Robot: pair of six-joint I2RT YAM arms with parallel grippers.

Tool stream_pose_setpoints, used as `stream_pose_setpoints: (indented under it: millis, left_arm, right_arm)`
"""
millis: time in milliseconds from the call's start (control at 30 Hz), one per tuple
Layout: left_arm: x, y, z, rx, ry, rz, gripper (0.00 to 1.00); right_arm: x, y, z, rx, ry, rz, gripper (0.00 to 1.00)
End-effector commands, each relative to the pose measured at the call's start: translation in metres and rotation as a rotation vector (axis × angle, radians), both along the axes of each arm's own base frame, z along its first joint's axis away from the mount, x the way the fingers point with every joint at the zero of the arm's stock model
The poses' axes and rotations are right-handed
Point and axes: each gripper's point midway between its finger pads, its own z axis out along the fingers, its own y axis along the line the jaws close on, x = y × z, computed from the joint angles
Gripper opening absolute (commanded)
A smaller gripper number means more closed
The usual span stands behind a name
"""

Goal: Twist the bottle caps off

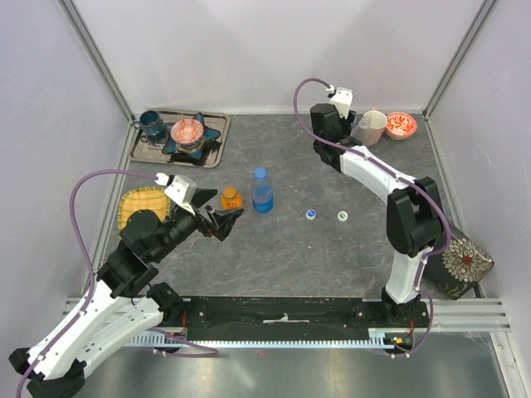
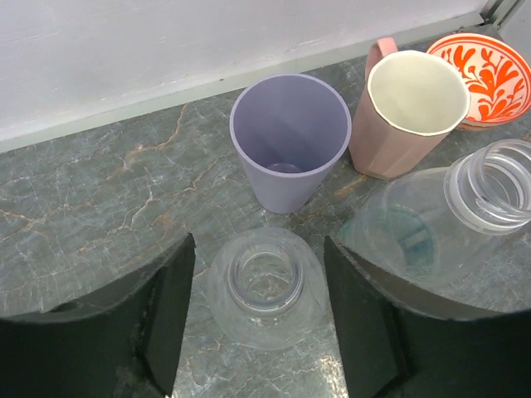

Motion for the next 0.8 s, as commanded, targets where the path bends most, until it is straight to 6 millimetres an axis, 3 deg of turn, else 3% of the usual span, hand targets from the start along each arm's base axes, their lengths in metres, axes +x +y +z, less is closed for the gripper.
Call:
stream_pose_setpoints:
  millis: [0, 133, 233, 467, 533, 667, 700, 767]
  left_arm:
    - [0.000, -0.002, 0.014, -0.026, -0.036, -0.011, 0.97]
    - [-0.001, -0.002, 0.015, -0.029, -0.036, -0.014, 0.97]
    - [-0.001, -0.002, 0.017, -0.028, -0.039, -0.014, 0.97]
    - [-0.001, 0.001, 0.020, -0.028, -0.041, -0.003, 0.98]
    - [0.001, 0.005, 0.020, -0.040, -0.032, 0.026, 0.98]
    - [0.008, 0.022, 0.010, -0.051, 0.019, 0.139, 0.99]
    - [0.014, 0.032, 0.005, -0.046, 0.032, 0.203, 0.99]
    - [0.016, 0.047, 0.002, -0.046, 0.049, 0.281, 0.99]
  right_arm:
    - [0.004, 0.001, 0.028, 0.035, -0.049, -0.001, 0.72]
    - [0.000, 0.000, 0.038, 0.038, -0.059, 0.003, 0.75]
    - [-0.005, -0.001, 0.060, 0.070, -0.098, 0.012, 0.79]
    - [-0.042, -0.002, 0.146, 0.187, -0.237, 0.066, 0.83]
    - [-0.055, 0.004, 0.158, 0.225, -0.253, 0.105, 0.83]
    - [-0.091, 0.062, 0.180, 0.343, -0.267, 0.475, 0.81]
    - [-0.109, 0.097, 0.181, 0.360, -0.238, 0.647, 0.81]
    - [-0.129, 0.126, 0.173, 0.307, -0.176, 0.777, 0.81]
